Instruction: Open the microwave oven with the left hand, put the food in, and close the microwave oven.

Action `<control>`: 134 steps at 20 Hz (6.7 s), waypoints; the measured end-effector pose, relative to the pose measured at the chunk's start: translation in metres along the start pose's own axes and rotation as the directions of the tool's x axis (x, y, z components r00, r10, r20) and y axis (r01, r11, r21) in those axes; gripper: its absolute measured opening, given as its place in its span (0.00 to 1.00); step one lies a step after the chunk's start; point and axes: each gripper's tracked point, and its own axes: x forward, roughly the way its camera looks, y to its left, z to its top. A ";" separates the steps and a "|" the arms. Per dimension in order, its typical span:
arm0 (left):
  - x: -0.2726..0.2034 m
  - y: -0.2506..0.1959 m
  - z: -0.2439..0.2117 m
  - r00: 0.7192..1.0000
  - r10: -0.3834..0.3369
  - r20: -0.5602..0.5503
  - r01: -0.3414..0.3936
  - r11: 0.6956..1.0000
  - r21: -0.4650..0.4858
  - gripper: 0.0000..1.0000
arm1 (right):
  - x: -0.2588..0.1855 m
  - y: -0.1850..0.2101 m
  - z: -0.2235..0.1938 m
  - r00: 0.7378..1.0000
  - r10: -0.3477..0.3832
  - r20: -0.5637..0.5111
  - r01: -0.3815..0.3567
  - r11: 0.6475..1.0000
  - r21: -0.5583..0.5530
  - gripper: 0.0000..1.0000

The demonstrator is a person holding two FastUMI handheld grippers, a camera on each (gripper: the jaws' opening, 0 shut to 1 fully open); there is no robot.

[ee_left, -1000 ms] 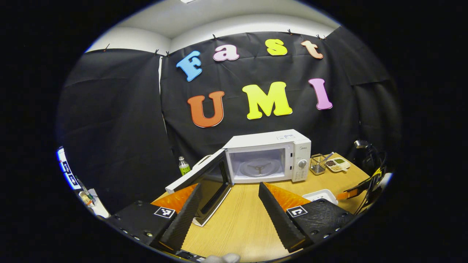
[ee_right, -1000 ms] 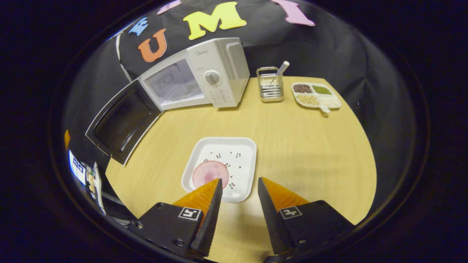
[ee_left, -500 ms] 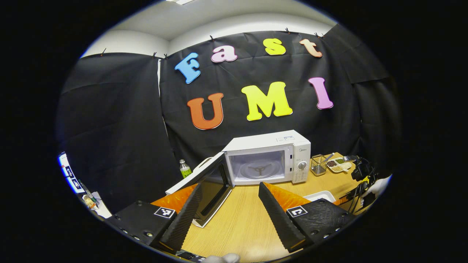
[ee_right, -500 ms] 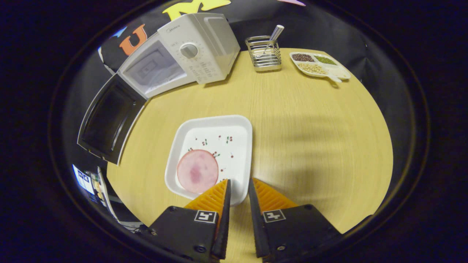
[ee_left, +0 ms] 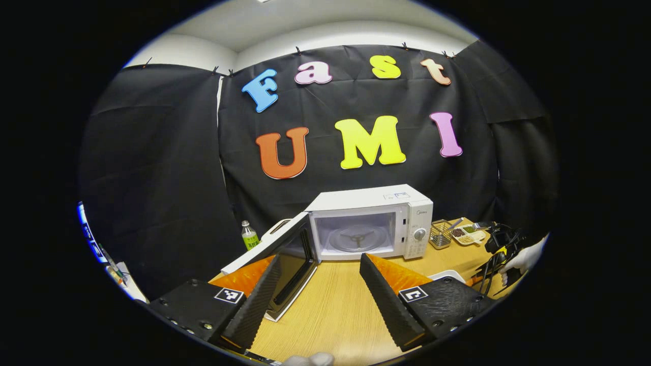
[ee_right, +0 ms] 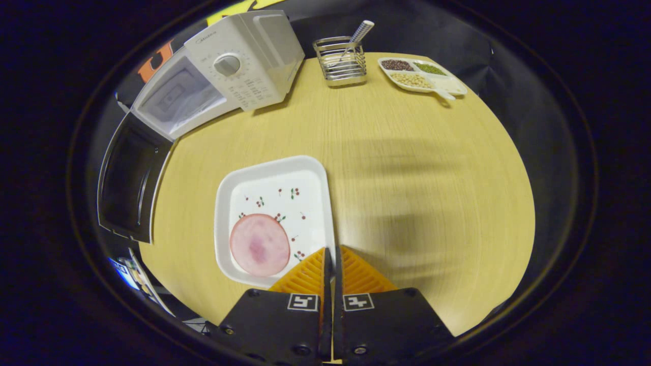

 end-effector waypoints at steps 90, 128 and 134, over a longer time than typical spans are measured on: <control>0.060 0.077 0.056 0.981 -0.137 0.139 0.135 0.991 0.023 0.94 | -0.327 0.104 0.120 0.458 -0.099 0.883 0.209 0.978 0.002 1.00; 0.084 0.123 -0.119 0.994 -0.082 -0.068 0.081 0.997 -0.007 0.00 | -0.367 0.101 0.056 0.575 -0.068 0.816 0.098 0.995 0.014 0.92; 0.087 0.042 -0.113 0.978 -0.198 -0.057 0.199 0.980 0.004 0.00 | -0.378 0.080 0.059 0.568 -0.072 0.820 0.110 0.994 0.011 0.92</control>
